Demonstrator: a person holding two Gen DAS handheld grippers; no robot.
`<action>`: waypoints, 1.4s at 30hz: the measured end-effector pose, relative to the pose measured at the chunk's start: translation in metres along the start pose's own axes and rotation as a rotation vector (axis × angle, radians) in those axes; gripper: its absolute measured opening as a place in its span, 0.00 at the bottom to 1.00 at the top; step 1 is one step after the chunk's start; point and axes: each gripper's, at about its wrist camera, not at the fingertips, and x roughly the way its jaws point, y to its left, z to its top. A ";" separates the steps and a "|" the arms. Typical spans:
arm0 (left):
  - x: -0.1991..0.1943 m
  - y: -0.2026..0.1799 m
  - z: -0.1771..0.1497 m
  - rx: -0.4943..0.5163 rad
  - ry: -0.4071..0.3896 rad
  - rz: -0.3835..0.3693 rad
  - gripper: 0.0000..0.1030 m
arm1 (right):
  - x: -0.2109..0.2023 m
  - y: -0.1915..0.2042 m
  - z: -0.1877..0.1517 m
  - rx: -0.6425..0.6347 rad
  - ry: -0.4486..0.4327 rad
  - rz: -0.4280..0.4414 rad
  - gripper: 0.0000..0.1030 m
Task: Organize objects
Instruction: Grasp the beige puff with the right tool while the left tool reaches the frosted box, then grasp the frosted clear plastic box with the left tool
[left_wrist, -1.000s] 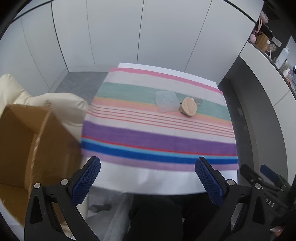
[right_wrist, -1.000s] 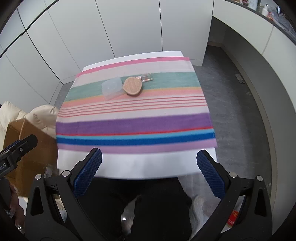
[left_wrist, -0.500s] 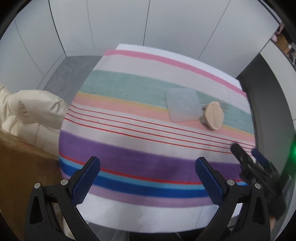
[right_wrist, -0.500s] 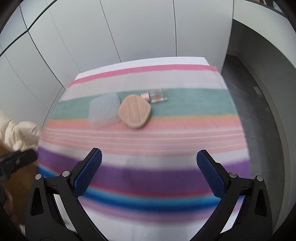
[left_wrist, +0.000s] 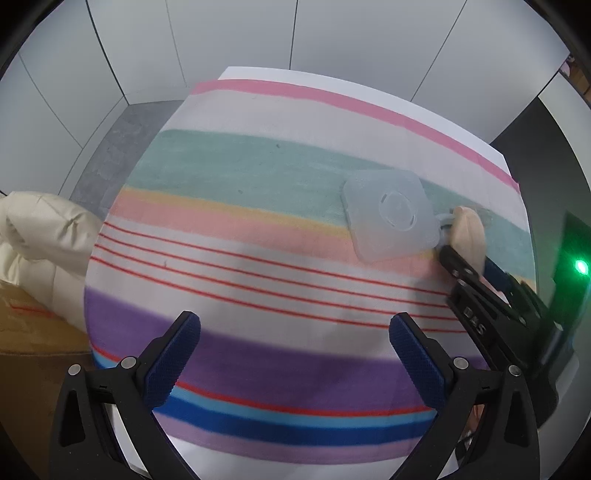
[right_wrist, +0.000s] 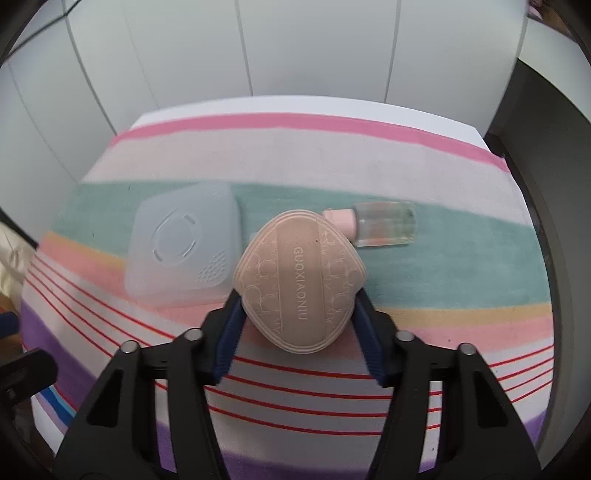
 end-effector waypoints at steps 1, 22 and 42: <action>0.001 -0.002 0.001 0.000 0.000 -0.006 1.00 | -0.002 -0.004 -0.001 0.009 -0.010 -0.004 0.52; 0.089 -0.089 0.075 -0.031 0.009 0.086 0.93 | -0.051 -0.063 -0.041 0.074 -0.002 0.011 0.50; 0.000 -0.085 0.040 0.148 -0.073 0.119 0.82 | -0.083 -0.051 -0.025 0.049 0.004 -0.024 0.50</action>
